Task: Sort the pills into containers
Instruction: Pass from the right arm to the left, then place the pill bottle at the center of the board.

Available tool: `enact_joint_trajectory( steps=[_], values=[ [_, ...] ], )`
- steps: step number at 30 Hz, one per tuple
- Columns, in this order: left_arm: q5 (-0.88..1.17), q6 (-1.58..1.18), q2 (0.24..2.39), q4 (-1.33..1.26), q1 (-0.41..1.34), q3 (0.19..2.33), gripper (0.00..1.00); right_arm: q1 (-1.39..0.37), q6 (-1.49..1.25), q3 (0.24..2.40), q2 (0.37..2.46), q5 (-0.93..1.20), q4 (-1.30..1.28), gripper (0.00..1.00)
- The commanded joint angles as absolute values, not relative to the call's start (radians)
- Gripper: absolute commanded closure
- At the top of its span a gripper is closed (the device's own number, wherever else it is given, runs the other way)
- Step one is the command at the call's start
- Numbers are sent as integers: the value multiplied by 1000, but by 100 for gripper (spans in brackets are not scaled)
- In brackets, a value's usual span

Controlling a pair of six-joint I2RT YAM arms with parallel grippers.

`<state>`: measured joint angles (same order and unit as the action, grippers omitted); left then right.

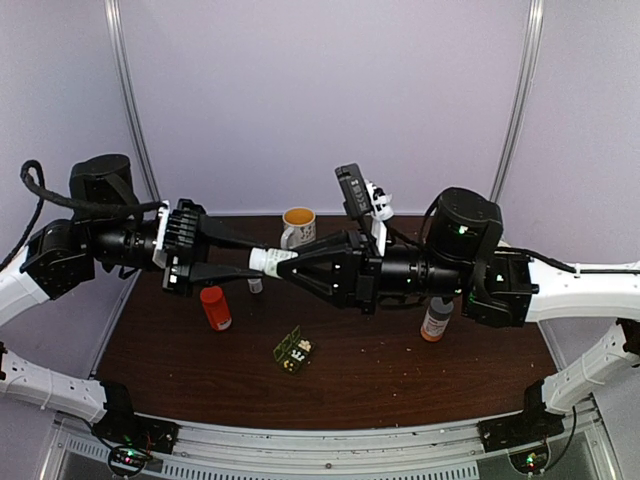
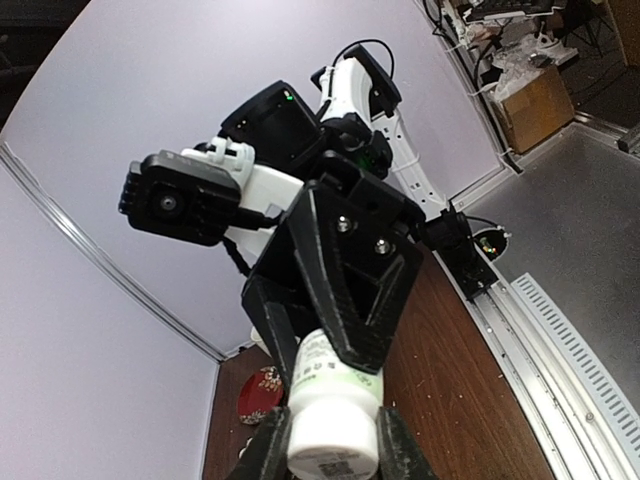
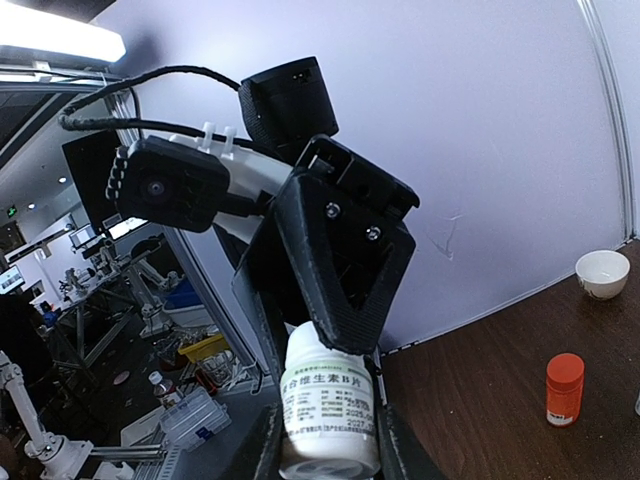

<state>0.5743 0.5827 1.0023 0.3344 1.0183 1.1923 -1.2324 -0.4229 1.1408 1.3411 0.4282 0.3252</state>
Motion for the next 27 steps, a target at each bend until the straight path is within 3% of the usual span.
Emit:
enact_joint_trajectory(
  steps=[1,4,10,13,15,20,27],
  values=[
    [481,501,1011,271,1026,1199,89,-1227,-425,1129,1333,416,352,77],
    [378,413,1000,273,1026,1190,100,-1218,-410,1108,1309,386,329,57],
    [115,238,989,387,1026,1182,99,-1192,-361,1032,1223,259,260,32],
    [-38,112,1016,474,1025,1192,91,-1182,-327,1003,1187,175,216,19],
    [-114,39,1050,541,1025,1214,94,-1182,-297,1007,1178,126,157,11],
    [-191,-121,1192,701,974,1300,99,-1179,-275,999,1159,-26,55,6],
    [33,-320,1463,835,750,1428,97,-1174,-275,928,1111,-79,79,6]
  ],
)
